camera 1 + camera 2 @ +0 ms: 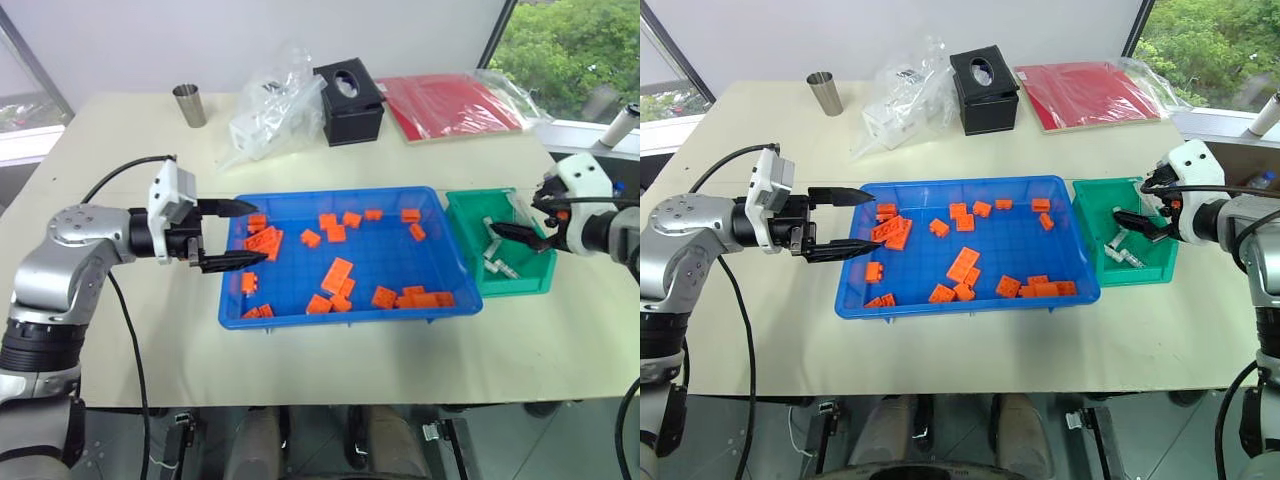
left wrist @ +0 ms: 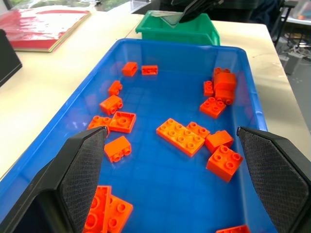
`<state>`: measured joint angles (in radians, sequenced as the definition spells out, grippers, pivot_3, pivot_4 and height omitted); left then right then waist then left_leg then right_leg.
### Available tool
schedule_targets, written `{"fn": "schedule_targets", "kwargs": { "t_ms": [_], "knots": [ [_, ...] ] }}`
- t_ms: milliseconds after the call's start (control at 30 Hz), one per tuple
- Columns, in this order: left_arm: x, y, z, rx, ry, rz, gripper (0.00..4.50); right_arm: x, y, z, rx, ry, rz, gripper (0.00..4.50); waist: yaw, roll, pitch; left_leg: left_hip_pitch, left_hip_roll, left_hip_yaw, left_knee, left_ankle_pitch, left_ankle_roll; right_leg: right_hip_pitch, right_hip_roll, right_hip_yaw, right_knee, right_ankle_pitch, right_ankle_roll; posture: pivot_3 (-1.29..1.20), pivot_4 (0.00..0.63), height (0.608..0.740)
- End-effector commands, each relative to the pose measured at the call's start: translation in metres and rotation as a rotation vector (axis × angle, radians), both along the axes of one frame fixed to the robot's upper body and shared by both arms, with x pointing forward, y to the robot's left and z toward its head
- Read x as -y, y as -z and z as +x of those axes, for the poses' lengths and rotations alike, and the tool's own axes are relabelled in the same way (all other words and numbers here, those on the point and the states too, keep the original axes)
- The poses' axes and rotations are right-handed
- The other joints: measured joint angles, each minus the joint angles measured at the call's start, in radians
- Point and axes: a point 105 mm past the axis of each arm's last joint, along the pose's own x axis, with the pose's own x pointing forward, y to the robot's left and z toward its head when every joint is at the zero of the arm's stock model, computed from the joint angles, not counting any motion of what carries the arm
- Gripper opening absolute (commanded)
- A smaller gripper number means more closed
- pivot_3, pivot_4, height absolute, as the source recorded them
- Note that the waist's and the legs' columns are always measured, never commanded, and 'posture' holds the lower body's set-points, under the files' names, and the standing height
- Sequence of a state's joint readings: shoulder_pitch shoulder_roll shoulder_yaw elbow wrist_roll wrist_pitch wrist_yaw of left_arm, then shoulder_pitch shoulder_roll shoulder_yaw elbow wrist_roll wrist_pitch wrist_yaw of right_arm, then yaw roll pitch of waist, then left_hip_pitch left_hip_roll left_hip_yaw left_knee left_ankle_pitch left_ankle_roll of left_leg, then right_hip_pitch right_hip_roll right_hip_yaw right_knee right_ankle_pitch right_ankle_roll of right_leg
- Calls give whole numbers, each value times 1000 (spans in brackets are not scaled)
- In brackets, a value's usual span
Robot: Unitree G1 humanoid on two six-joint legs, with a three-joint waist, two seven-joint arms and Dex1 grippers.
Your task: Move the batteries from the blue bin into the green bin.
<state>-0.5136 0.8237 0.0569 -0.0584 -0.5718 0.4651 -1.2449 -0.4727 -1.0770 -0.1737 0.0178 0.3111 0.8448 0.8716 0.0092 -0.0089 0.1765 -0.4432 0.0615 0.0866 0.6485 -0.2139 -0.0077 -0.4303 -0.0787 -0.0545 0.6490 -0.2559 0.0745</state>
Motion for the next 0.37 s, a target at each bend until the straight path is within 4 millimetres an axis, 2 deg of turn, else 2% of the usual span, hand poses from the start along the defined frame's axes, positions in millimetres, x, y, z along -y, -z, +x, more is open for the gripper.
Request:
{"fn": "schedule_targets", "kwargs": {
  "t_ms": [33,133,267,367],
  "knots": [
    [-18,-21,1,46,-50,3,4500,4,-36,-26,86,-270,-61,4448,4,0,0,0,0,0,0,0,0,0,0,0,0,0,0,0,150,736],
    [-35,-26,-2,31,-80,14,4500,17,-37,-46,18,-382,-74,4448,1,0,0,0,0,-1,0,0,0,1,0,0,-1,-1,1,0,150,736],
    [-55,-27,-6,22,-129,42,4500,29,-29,-58,-62,-419,-85,4448,-8,0,0,2,0,0,1,0,0,2,0,0,-1,0,0,0,150,736],
    [-59,-26,-9,25,-136,55,4500,30,-24,-59,-74,-435,-75,4448,-16,0,0,3,1,0,0,0,0,2,0,0,0,-1,0,0,150,736]
  ]
}}
